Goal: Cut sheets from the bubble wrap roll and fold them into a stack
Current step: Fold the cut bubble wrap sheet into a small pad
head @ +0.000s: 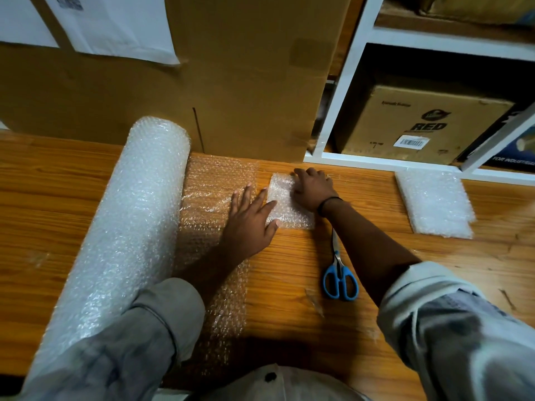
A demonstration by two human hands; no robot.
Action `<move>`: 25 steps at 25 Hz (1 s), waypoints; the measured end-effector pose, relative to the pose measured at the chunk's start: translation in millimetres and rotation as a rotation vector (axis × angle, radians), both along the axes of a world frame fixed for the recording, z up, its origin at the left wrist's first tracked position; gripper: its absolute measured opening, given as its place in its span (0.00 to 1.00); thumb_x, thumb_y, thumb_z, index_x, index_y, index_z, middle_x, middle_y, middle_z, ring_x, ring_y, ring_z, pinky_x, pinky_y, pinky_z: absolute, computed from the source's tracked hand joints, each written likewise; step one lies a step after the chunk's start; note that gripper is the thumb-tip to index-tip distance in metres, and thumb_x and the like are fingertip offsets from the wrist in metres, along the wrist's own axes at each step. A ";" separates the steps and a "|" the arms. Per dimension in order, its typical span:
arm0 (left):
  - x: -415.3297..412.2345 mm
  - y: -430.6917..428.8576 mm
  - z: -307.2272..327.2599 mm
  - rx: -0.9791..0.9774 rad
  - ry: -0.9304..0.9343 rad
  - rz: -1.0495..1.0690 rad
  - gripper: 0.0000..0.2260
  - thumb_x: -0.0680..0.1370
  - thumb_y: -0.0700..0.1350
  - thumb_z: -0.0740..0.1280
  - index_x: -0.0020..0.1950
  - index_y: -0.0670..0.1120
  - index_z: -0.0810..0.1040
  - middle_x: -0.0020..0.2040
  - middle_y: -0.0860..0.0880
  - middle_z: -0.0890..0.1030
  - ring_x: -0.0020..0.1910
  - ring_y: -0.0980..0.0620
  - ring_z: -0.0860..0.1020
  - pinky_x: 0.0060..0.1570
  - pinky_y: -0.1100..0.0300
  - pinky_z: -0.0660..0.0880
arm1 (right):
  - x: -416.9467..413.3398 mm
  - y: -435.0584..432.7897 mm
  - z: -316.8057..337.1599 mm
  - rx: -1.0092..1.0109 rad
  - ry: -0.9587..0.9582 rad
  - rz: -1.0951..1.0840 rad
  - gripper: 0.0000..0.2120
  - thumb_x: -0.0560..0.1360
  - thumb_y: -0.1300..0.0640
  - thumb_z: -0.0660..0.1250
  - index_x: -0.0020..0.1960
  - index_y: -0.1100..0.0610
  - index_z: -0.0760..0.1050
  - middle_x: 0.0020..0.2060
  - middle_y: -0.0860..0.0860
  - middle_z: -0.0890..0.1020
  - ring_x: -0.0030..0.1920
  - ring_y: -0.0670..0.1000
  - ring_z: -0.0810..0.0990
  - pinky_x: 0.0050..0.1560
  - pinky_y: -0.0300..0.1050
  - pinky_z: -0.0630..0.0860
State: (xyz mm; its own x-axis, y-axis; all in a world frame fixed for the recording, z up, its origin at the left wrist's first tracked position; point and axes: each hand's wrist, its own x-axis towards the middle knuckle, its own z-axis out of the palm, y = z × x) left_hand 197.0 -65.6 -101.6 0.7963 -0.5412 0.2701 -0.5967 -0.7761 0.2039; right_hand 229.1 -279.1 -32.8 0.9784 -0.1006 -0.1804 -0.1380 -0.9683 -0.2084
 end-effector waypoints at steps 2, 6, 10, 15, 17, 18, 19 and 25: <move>-0.2 -0.9 -0.8 -0.018 0.009 0.004 0.25 0.82 0.62 0.58 0.75 0.51 0.74 0.81 0.46 0.64 0.82 0.38 0.53 0.78 0.34 0.49 | -1.6 0.2 0.2 0.116 -0.068 -0.037 0.29 0.79 0.56 0.67 0.78 0.53 0.64 0.71 0.59 0.69 0.70 0.64 0.71 0.71 0.60 0.68; -1.3 -6.9 5.1 -0.072 0.024 0.019 0.25 0.83 0.63 0.56 0.72 0.51 0.76 0.82 0.45 0.64 0.82 0.37 0.54 0.78 0.34 0.49 | -9.4 -2.2 6.0 0.383 -0.175 -0.134 0.29 0.76 0.64 0.69 0.76 0.56 0.68 0.69 0.58 0.74 0.66 0.58 0.76 0.67 0.48 0.71; -3.3 -15.9 13.0 -0.095 0.057 0.078 0.25 0.81 0.62 0.56 0.72 0.51 0.74 0.82 0.45 0.63 0.82 0.37 0.55 0.79 0.36 0.51 | -23.3 -14.3 11.4 0.485 -0.293 -0.278 0.23 0.74 0.63 0.73 0.69 0.57 0.77 0.64 0.54 0.81 0.63 0.54 0.79 0.64 0.44 0.73; -11.0 -33.4 21.5 -0.110 0.131 0.095 0.26 0.80 0.63 0.56 0.72 0.51 0.74 0.81 0.46 0.65 0.79 0.38 0.59 0.78 0.39 0.53 | -45.3 -34.5 18.5 0.588 -0.350 -0.426 0.08 0.74 0.58 0.76 0.52 0.56 0.84 0.50 0.52 0.86 0.53 0.53 0.83 0.58 0.54 0.81; -15.3 -39.0 24.9 -0.109 0.153 0.091 0.26 0.79 0.63 0.57 0.73 0.52 0.74 0.80 0.46 0.65 0.79 0.39 0.60 0.78 0.39 0.53 | -52.1 -40.0 19.4 0.581 -0.368 -0.445 0.07 0.72 0.59 0.76 0.50 0.57 0.84 0.47 0.53 0.86 0.51 0.54 0.83 0.57 0.57 0.81; -17.2 -42.8 27.3 -0.111 0.167 0.087 0.27 0.79 0.63 0.57 0.73 0.52 0.74 0.80 0.46 0.65 0.79 0.39 0.60 0.78 0.39 0.53 | -56.5 -42.5 20.8 0.579 -0.374 -0.453 0.08 0.72 0.60 0.75 0.50 0.57 0.84 0.47 0.53 0.87 0.51 0.54 0.84 0.57 0.57 0.81; -19.0 -46.8 29.6 -0.119 0.180 0.085 0.27 0.78 0.63 0.57 0.73 0.52 0.74 0.80 0.47 0.65 0.79 0.40 0.60 0.78 0.40 0.53 | -61.0 -44.0 23.7 0.577 -0.382 -0.461 0.08 0.72 0.61 0.75 0.51 0.57 0.84 0.48 0.53 0.87 0.51 0.54 0.84 0.57 0.56 0.81; -25.2 -72.4 32.6 -0.197 0.238 0.054 0.23 0.79 0.60 0.64 0.73 0.54 0.74 0.79 0.48 0.67 0.78 0.43 0.62 0.76 0.42 0.59 | -80.9 -64.4 33.8 0.654 -0.497 -0.533 0.10 0.73 0.64 0.73 0.53 0.56 0.83 0.49 0.50 0.85 0.51 0.50 0.83 0.52 0.47 0.82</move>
